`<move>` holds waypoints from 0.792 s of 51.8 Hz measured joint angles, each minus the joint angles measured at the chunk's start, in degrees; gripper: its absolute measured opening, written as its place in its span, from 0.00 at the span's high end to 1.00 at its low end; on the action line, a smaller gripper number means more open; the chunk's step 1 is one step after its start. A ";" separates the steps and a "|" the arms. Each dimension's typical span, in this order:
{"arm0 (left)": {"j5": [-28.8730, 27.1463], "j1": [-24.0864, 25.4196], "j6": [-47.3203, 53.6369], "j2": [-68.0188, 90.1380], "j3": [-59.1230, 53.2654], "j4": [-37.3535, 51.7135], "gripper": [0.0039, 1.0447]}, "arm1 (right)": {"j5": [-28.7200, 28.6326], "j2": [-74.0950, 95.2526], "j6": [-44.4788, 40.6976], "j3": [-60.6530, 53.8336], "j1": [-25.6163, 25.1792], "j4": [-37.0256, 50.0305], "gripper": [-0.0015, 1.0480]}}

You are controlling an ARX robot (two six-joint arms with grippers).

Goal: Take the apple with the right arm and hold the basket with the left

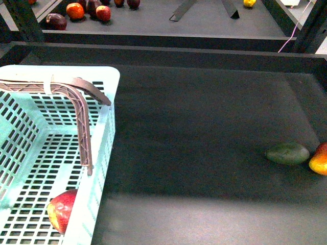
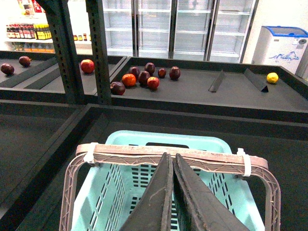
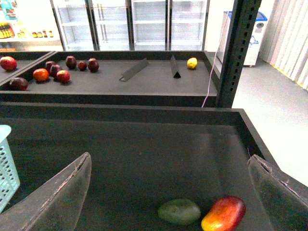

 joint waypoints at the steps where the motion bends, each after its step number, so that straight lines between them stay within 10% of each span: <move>1: 0.00 0.00 0.00 -0.13 0.00 -0.15 0.97 | 0.00 0.00 0.02 0.00 0.00 0.00 0.08; 38: 0.00 0.00 0.00 -11.13 0.00 -11.47 0.97 | 0.00 0.00 0.02 0.00 0.00 0.00 0.08; 41: 0.00 0.00 0.00 -11.13 0.00 -11.47 0.83 | 0.00 0.00 0.02 0.00 0.00 0.00 0.08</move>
